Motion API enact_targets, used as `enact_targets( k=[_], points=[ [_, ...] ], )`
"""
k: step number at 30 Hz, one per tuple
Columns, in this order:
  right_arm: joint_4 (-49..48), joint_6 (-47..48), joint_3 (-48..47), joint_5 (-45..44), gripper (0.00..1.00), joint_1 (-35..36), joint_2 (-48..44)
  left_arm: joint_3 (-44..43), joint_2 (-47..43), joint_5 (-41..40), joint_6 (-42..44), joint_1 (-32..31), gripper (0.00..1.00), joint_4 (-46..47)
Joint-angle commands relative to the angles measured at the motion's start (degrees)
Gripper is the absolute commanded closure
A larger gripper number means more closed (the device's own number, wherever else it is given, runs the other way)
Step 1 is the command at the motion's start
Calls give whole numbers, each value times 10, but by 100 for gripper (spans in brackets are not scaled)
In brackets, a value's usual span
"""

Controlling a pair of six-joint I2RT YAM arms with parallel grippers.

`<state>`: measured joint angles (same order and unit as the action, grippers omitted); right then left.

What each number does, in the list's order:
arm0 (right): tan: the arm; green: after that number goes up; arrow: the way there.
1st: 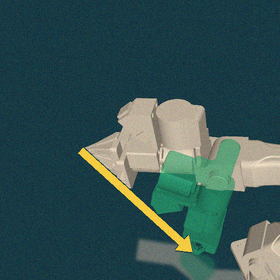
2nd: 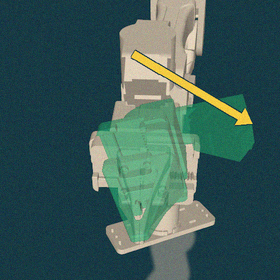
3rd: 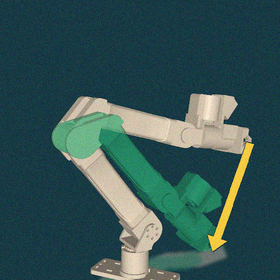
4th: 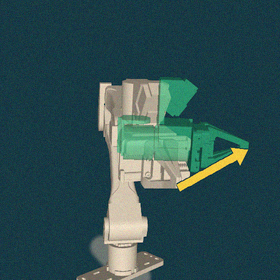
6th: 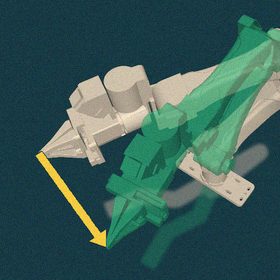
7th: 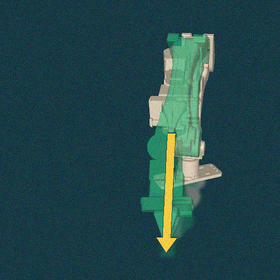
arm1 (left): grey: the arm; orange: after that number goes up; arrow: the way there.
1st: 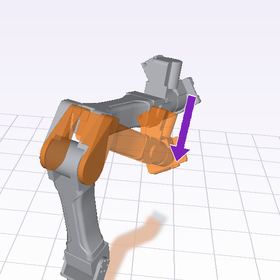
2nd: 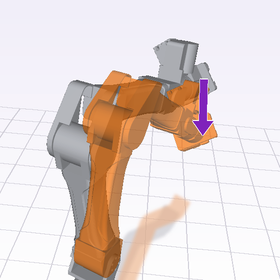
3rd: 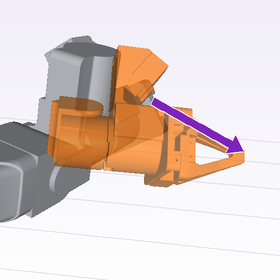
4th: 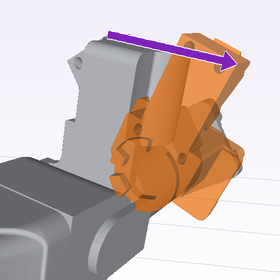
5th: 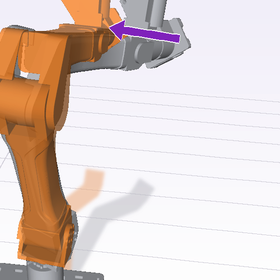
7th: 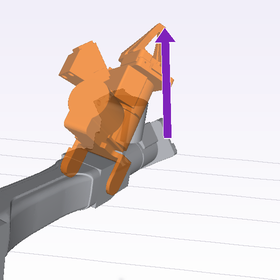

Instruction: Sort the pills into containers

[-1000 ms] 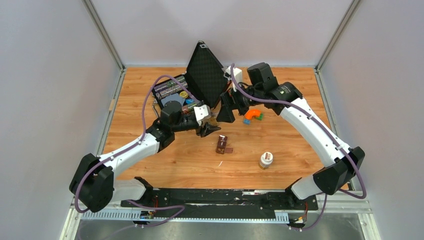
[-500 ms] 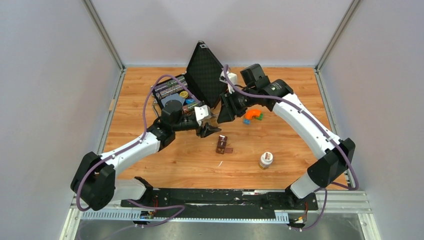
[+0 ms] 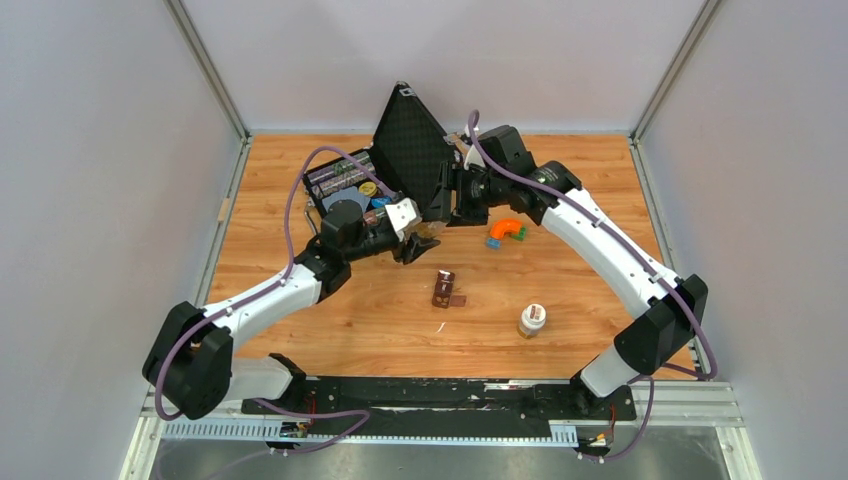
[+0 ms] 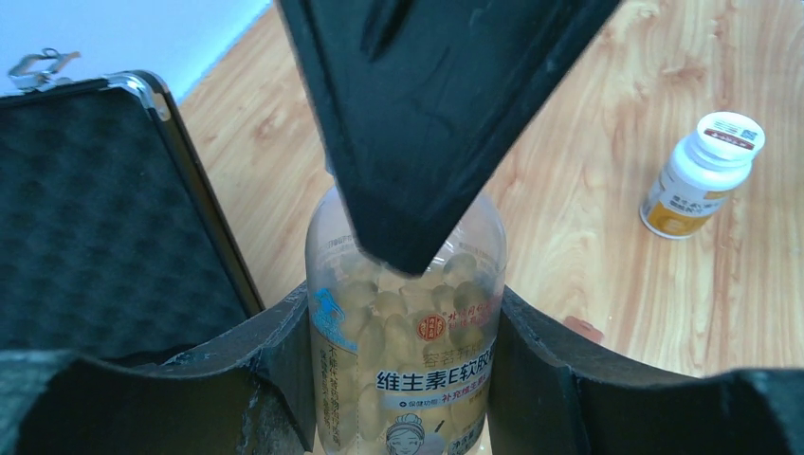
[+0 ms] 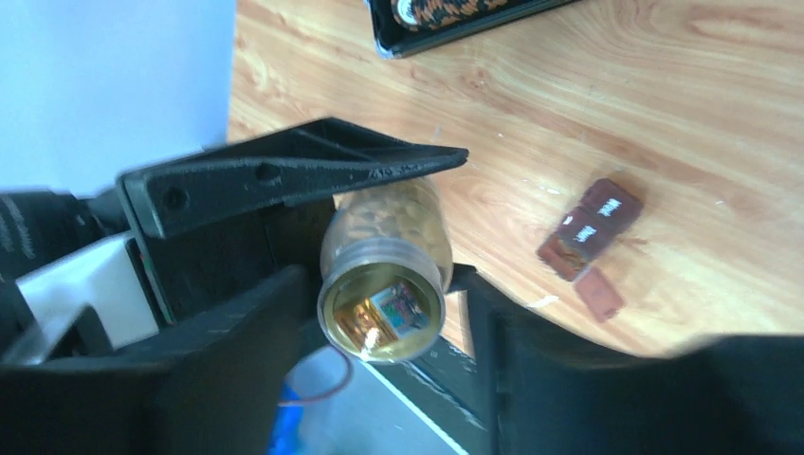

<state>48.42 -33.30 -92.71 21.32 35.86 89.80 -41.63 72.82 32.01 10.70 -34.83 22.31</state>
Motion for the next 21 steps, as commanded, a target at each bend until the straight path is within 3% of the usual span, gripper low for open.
enact_targets(
  k=[1, 2, 4, 10, 16, 21],
  points=[
    [-44, -64, -37, -57, 24, 13, -2, -5, -9, -32, -8, -5, 100, 62],
    [-44, -42, -38, -59, 8, 13, -8, -6, -13, -33, -7, -6, 100, 54],
    [-46, 1, -35, -63, 0, 11, -27, -5, -18, -32, -6, -5, 100, 47],
    [-51, 186, -4, -4, 0, -5, -87, -5, -31, -6, -6, -5, 100, 26],
    [-17, 372, 22, 80, 3, -6, -135, -20, -34, 85, 10, -5, 100, -4],
    [23, 429, 2, 91, 16, -7, -122, -31, -34, 128, 21, -5, 100, -28]
  ],
)
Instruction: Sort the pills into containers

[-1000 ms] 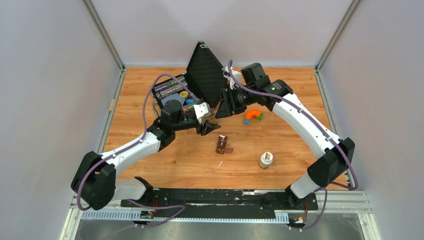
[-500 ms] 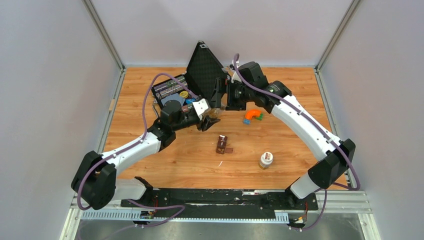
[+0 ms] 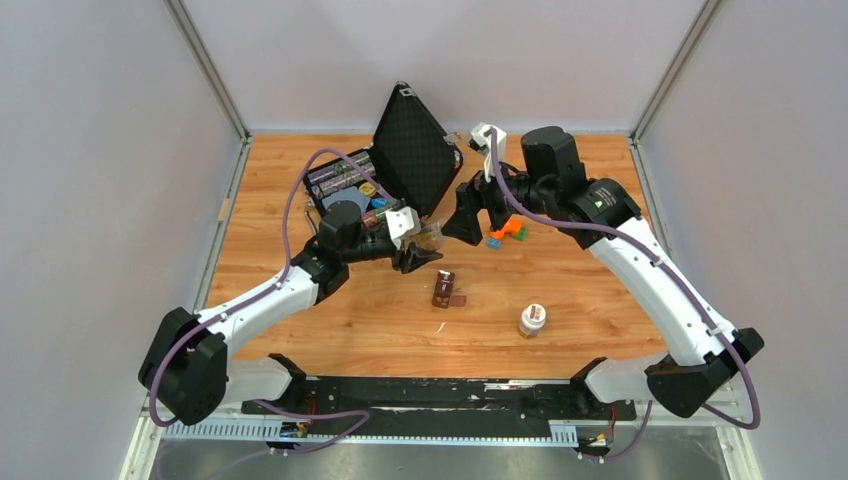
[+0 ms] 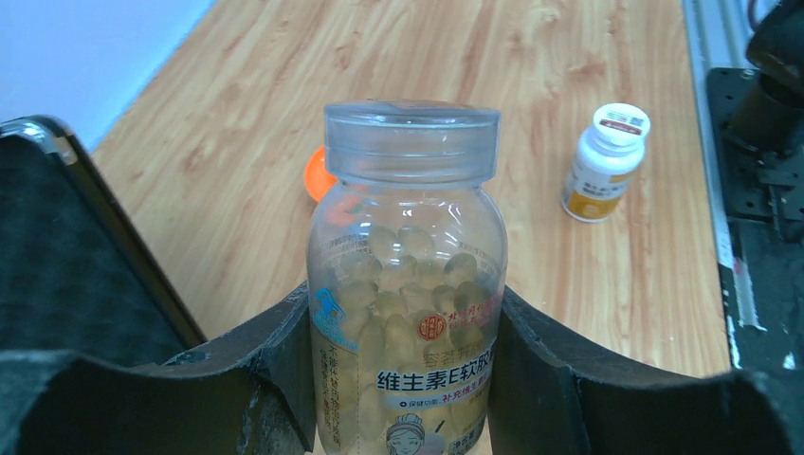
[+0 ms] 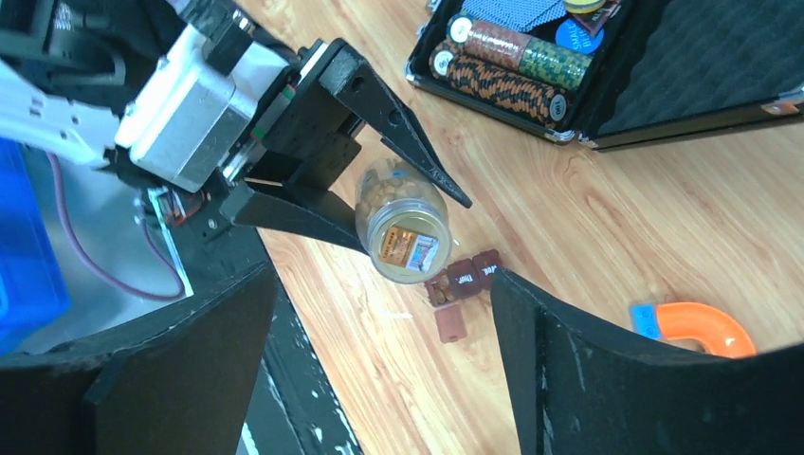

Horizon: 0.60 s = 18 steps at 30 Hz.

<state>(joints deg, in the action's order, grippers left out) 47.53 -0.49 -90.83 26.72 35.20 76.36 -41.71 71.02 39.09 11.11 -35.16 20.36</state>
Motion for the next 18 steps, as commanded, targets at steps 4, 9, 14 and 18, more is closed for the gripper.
enact_targets(
  k=[4, 9, 14, 18],
  points=[
    [92, 133, -47, 80, 15, 1, 44, -42, -13, 81, 20, -2, 100, -28],
    [113, 151, -63, 83, 12, 1, 67, -49, -11, 102, 26, -2, 100, -45],
    [98, 138, -67, 94, 26, 1, 81, -50, -10, 111, 28, -2, 100, -47],
    [95, 127, -68, 102, 38, 2, 92, -50, -7, 111, 24, -2, 100, -42]
  ],
)
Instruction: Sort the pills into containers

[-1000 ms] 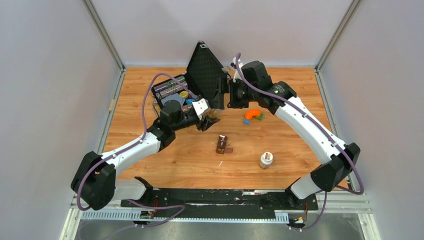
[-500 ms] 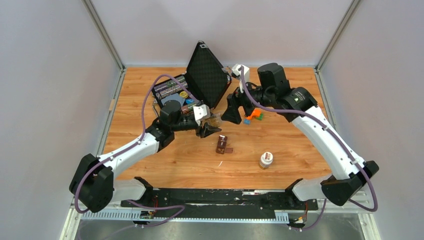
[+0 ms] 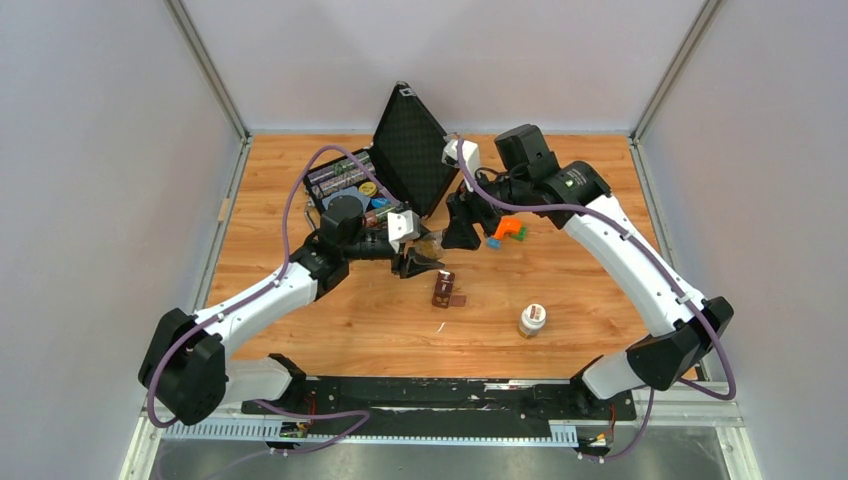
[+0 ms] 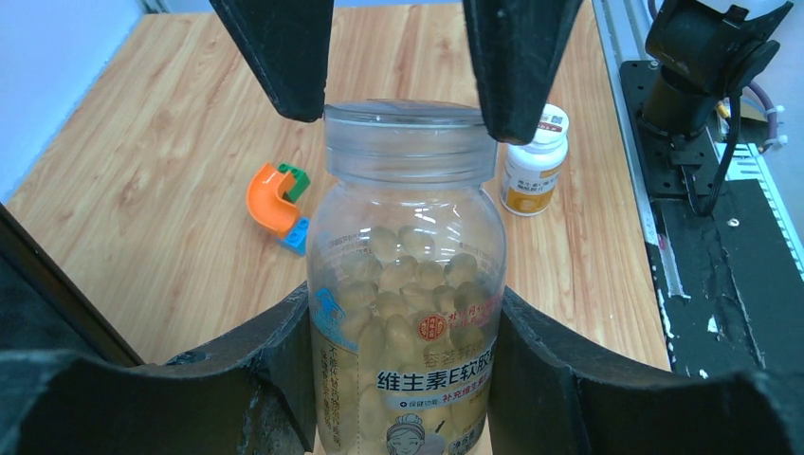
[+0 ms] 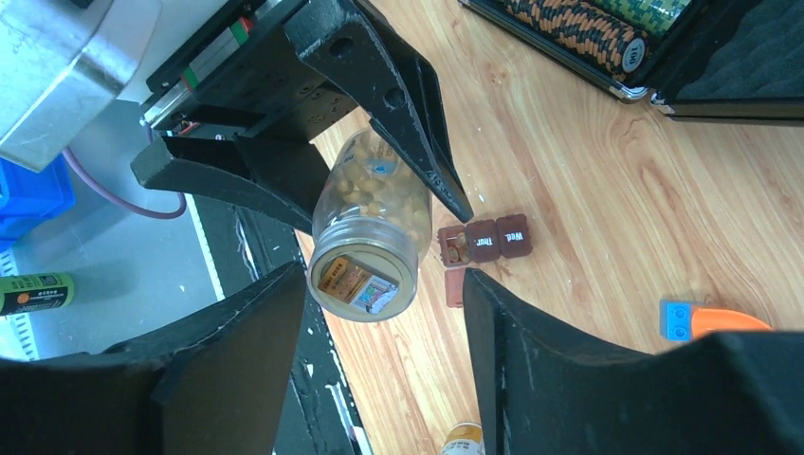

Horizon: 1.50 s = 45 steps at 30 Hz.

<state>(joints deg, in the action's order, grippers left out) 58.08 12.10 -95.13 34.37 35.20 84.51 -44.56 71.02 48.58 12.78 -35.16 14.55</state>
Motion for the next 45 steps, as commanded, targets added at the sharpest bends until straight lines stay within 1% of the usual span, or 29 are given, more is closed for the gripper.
enact_targets(
  k=[1, 7, 8, 10, 11, 13, 14, 15, 18, 20, 22, 24, 25, 26, 27, 30, 31, 33, 35, 36, 37, 40, 45],
  points=[
    [-11, 1, -23, 28, 38, 2, 11, -21, -6, 14, 7, -2, 100, 18],
    [-14, -4, -15, 16, 39, 4, 19, -22, -1, 9, 6, -2, 100, 24],
    [-17, -7, -14, 11, 42, 5, 21, -22, 0, 9, 5, -2, 100, 25],
    [-24, -19, -14, 5, 53, 5, 22, -23, 2, 9, 4, -2, 100, 27],
    [-28, -29, -15, 3, 62, 5, 24, -23, 3, 8, 3, -2, 100, 30],
    [-35, -60, -20, -15, 88, 5, 32, -22, 4, 4, -4, -2, 100, 39],
    [-39, -80, -19, -28, 95, 5, 34, -22, 6, -5, -6, -2, 100, 43],
    [-46, -106, -16, -39, 99, 4, 37, -23, 9, -11, -10, -2, 100, 50],
    [-73, -190, 0, -56, 100, 5, 42, -25, 18, -60, -18, -2, 100, 73],
    [-100, -254, 10, -70, 97, 9, 44, -25, 27, -88, -21, -2, 100, 88],
    [-108, -333, 9, -113, 94, 15, 52, -25, 33, -111, -24, -2, 100, 98],
    [-109, -423, 3, -155, 89, 16, 58, -24, 36, -125, -22, -2, 100, 103],
    [-116, -459, 2, -161, 89, 16, 59, -22, 36, -132, -20, -2, 100, 105],
    [-133, -479, 4, -153, 90, 18, 60, -19, 36, -136, -19, -2, 100, 110],
    [-145, -486, 1, -148, 89, 19, 64, -17, 36, -143, -17, -2, 100, 111],
    [-138, -501, -32, -181, 83, 18, 83, -11, 31, -149, -8, -2, 100, 107],
    [-134, -506, -39, -193, 75, 17, 83, -11, 30, -150, -6, -2, 100, 104],
    [-134, -511, -39, -209, 48, 17, 75, -9, 26, -152, -4, -2, 100, 97],
    [-135, -497, -31, -231, 25, 16, 57, -5, 24, -152, -4, -2, 100, 93],
    [-136, -482, -27, -238, 19, 15, 48, -5, 21, -152, -6, -2, 100, 91],
    [-138, -462, -23, -238, 14, 12, 39, -3, 21, -152, -7, -2, 100, 89],
    [-141, -377, -8, -214, 11, 1, 13, -2, 15, -147, -7, -2, 100, 83],
    [-136, -204, 35, -104, 11, -6, -42, -7, 5, -110, 1, -1, 100, 62]
  ],
)
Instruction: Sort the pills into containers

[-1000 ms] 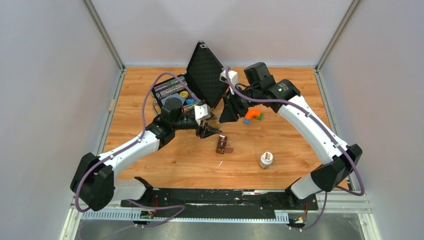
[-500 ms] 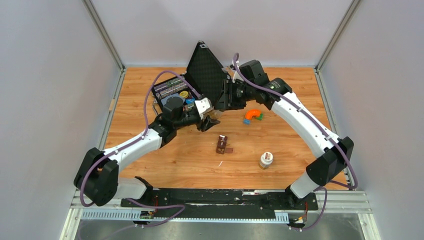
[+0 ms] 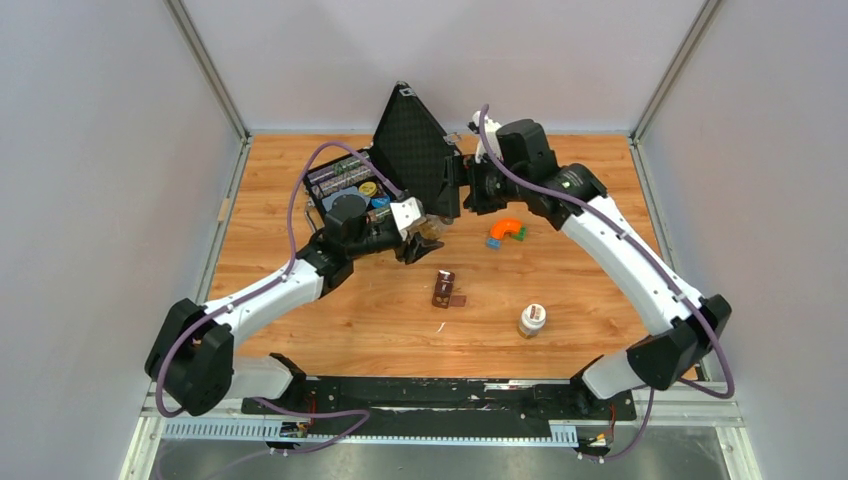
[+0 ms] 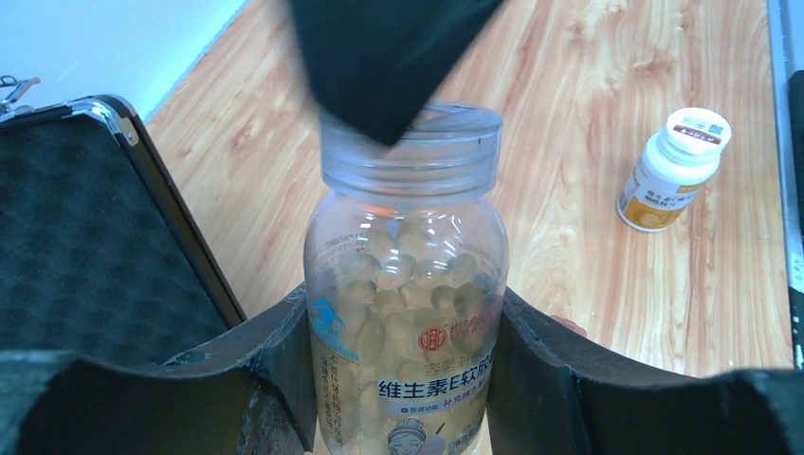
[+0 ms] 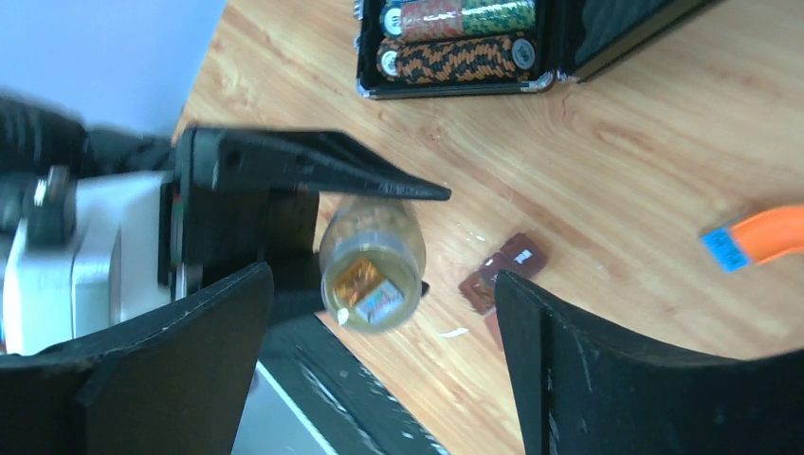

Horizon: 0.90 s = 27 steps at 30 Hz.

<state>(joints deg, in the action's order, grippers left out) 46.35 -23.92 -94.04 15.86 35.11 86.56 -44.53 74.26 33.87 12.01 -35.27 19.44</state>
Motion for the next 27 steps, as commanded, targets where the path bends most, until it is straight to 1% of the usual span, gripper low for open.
enact_targets(
  k=[1, 3, 6, 9, 12, 15, 20, 23, 26, 27],
  points=[
    [-18, 184, 36, 101, 11, -5, -76, -8, -29, 54, 12, 0, 100, 9],
    [-15, 231, 57, 136, 12, -5, -97, -12, -32, 79, 19, 0, 100, -5],
    [-12, 279, 69, 156, 12, -5, -115, -19, -38, 107, 31, 0, 100, -29],
    [-1, 299, 64, 165, 16, -5, -111, -25, -41, 143, 40, 0, 100, -48],
    [27, 318, 49, 198, 19, -5, -96, -34, -42, 167, 46, 0, 100, -66],
    [63, 335, 32, 238, 16, -3, -80, -41, -40, 185, 48, 0, 100, -75],
    [72, 334, 24, 221, 16, 11, -63, -44, -39, 190, 48, 0, 100, -76],
    [65, 322, 21, 192, 22, 17, -55, -44, -39, 189, 49, 0, 100, -76],
    [49, 301, 21, 165, 35, 19, -50, -44, -40, 184, 50, 0, 100, -76],
    [42, 292, 22, 160, 41, 20, -49, -44, -41, 183, 51, 0, 100, -75]
  ],
)
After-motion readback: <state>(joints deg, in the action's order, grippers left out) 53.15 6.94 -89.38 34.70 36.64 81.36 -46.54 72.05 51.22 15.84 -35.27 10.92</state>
